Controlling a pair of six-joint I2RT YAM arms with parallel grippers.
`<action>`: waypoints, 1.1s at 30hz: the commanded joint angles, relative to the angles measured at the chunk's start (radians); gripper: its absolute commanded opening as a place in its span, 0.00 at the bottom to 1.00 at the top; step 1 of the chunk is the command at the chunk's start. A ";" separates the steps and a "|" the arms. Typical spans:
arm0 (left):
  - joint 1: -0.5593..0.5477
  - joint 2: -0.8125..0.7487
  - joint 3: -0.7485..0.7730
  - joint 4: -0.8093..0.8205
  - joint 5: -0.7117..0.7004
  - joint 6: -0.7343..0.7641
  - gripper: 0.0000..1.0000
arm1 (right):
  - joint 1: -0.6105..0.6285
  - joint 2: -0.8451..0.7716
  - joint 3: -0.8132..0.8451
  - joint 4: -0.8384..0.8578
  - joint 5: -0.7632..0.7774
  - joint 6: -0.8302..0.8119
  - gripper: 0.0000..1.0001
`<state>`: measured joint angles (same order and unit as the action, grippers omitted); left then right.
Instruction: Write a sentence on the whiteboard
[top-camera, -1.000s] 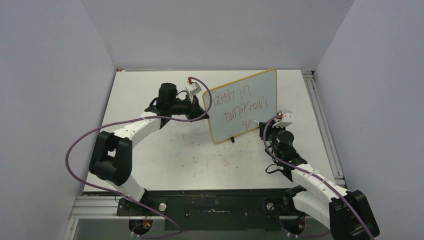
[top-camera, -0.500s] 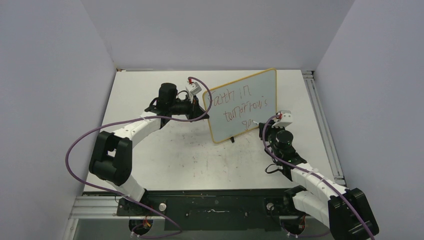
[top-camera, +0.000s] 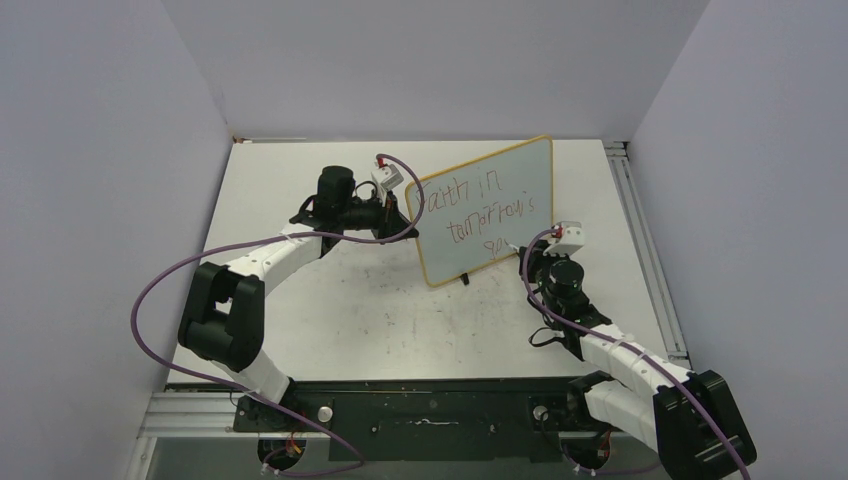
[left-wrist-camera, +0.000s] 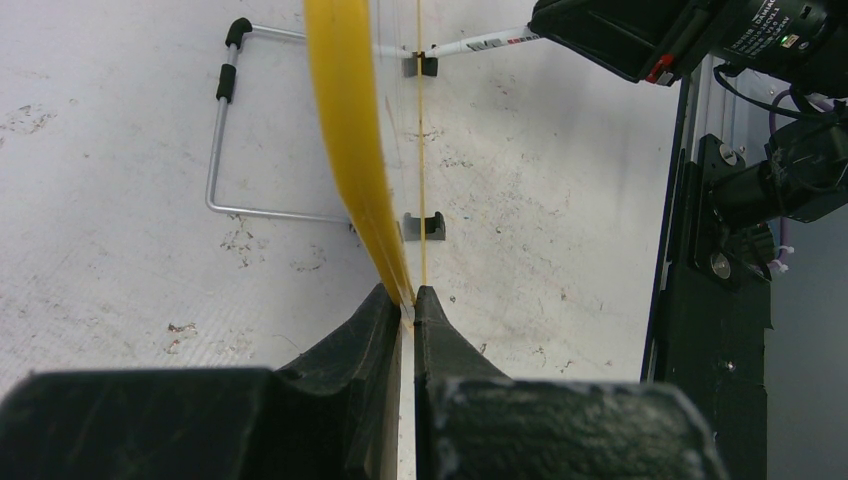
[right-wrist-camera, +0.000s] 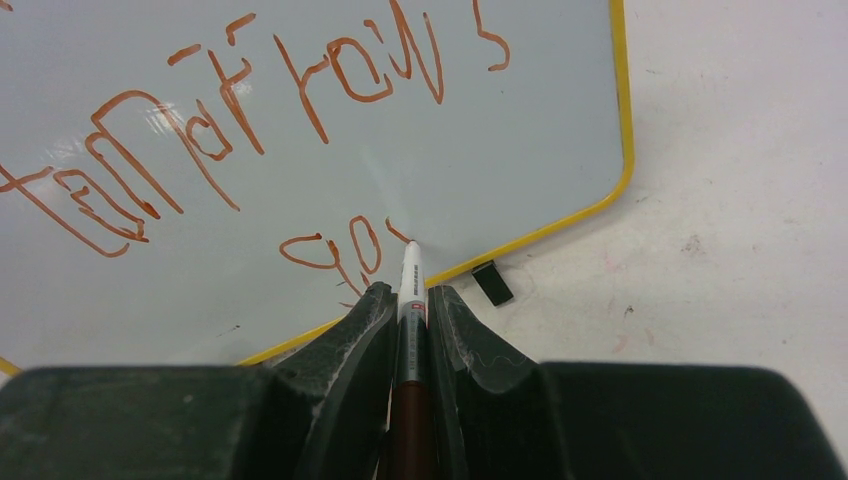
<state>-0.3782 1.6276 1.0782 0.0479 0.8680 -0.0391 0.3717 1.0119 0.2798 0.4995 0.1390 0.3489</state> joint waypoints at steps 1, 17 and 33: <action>-0.008 -0.008 0.027 -0.029 0.021 0.011 0.00 | -0.005 -0.008 0.056 0.077 0.020 -0.013 0.05; -0.010 -0.006 0.028 -0.028 0.023 0.011 0.00 | -0.002 -0.048 0.063 0.063 -0.032 -0.013 0.05; -0.010 -0.005 0.027 -0.028 0.021 0.011 0.00 | 0.009 -0.029 -0.011 0.028 -0.013 0.008 0.05</action>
<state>-0.3782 1.6276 1.0782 0.0479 0.8677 -0.0391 0.3744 0.9646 0.2760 0.4767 0.1238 0.3500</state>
